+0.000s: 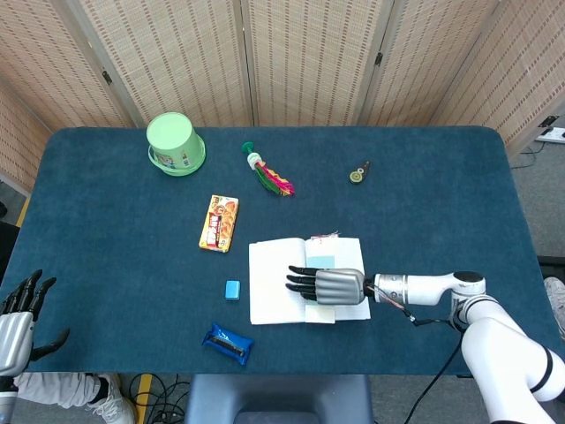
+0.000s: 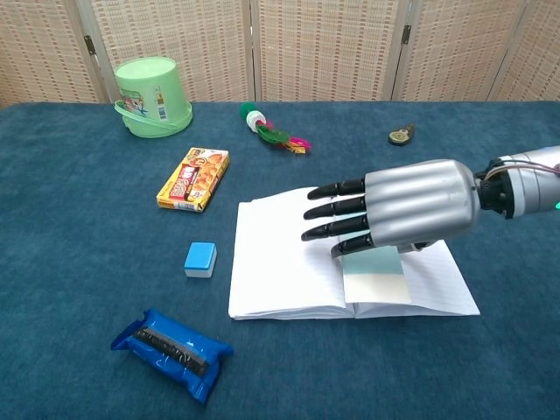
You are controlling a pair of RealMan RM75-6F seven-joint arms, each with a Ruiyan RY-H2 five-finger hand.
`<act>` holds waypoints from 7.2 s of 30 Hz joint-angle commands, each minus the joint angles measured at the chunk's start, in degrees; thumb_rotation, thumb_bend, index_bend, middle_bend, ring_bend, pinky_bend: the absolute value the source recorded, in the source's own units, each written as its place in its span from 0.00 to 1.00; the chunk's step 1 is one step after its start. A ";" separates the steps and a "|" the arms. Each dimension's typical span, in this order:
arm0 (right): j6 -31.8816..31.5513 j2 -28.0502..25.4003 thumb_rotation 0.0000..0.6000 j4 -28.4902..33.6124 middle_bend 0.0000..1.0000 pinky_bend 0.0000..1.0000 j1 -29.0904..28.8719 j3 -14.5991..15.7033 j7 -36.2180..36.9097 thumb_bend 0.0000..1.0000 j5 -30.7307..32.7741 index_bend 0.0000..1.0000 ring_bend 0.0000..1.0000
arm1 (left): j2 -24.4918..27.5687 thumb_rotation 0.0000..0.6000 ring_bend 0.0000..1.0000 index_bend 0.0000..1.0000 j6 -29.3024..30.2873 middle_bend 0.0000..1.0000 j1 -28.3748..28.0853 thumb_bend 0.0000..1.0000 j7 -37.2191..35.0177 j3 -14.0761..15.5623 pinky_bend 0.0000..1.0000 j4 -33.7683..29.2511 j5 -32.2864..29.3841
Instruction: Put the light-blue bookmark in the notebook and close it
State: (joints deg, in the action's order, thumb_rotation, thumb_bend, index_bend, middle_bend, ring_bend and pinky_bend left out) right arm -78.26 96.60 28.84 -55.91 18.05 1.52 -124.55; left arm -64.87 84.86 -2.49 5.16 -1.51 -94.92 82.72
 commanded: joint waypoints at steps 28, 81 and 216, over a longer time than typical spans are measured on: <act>-2.96 -9.01 1.00 23.99 0.00 0.00 8.84 -2.18 -2.61 0.11 10.49 0.28 0.00 | 0.66 1.00 0.08 0.12 0.35 0.00 -0.22 0.27 1.69 0.17 0.17 -2.22 1.34; 15.53 -2.22 1.00 42.14 0.00 0.00 14.97 -11.76 -16.53 0.00 21.22 0.00 0.00 | 0.92 1.00 0.08 0.12 -0.34 0.00 0.10 0.27 -0.09 0.78 0.17 -1.53 1.23; 6.68 -26.39 1.00 56.27 0.21 0.12 28.53 -16.47 -12.47 0.33 25.42 0.20 0.10 | -40.16 1.00 0.52 0.15 -20.91 0.29 -38.25 0.06 8.87 2.50 0.56 32.15 19.91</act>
State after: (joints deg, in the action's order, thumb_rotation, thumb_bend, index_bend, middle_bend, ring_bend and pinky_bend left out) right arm -71.57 70.20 85.11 -27.38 1.59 -10.95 -99.13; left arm -105.13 63.91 -40.78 13.89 0.85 -62.61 102.72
